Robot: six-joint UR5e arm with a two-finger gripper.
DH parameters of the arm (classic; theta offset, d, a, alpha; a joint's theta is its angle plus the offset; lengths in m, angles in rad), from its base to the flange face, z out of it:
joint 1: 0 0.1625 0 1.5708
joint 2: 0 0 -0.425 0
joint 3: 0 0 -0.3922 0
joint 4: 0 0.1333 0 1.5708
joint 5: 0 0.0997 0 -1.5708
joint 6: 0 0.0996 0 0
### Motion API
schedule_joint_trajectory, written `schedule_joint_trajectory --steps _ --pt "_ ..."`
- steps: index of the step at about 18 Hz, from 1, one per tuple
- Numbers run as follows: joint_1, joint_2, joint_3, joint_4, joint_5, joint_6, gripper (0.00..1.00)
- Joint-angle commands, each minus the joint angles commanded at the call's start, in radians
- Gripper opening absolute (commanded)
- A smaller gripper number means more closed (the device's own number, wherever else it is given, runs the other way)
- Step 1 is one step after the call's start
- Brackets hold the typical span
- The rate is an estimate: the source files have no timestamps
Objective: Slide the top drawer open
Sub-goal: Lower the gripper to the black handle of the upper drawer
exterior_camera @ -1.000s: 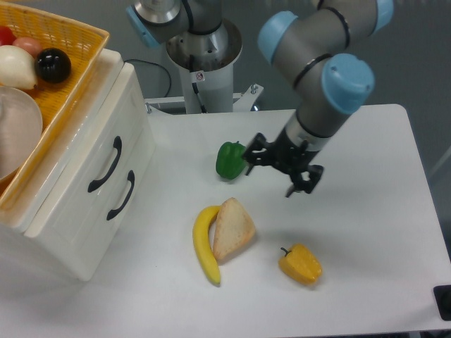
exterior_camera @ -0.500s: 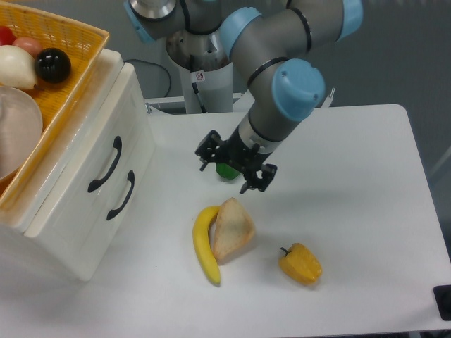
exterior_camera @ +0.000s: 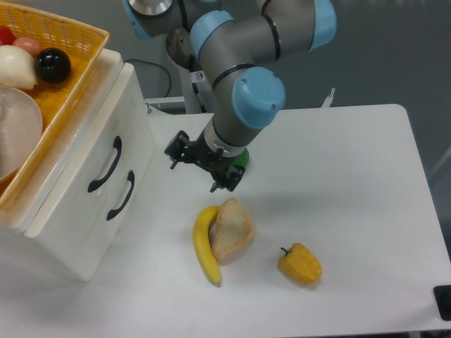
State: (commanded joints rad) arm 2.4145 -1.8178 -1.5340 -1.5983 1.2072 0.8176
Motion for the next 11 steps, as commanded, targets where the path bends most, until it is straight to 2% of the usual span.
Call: schedule_joint_trajectory --steps 4,11 --pt "-0.006 0.011 0.002 -0.041 -0.002 -0.002 1.0" --pt "-0.025 0.022 0.002 -0.038 -0.074 -0.046 1.0"
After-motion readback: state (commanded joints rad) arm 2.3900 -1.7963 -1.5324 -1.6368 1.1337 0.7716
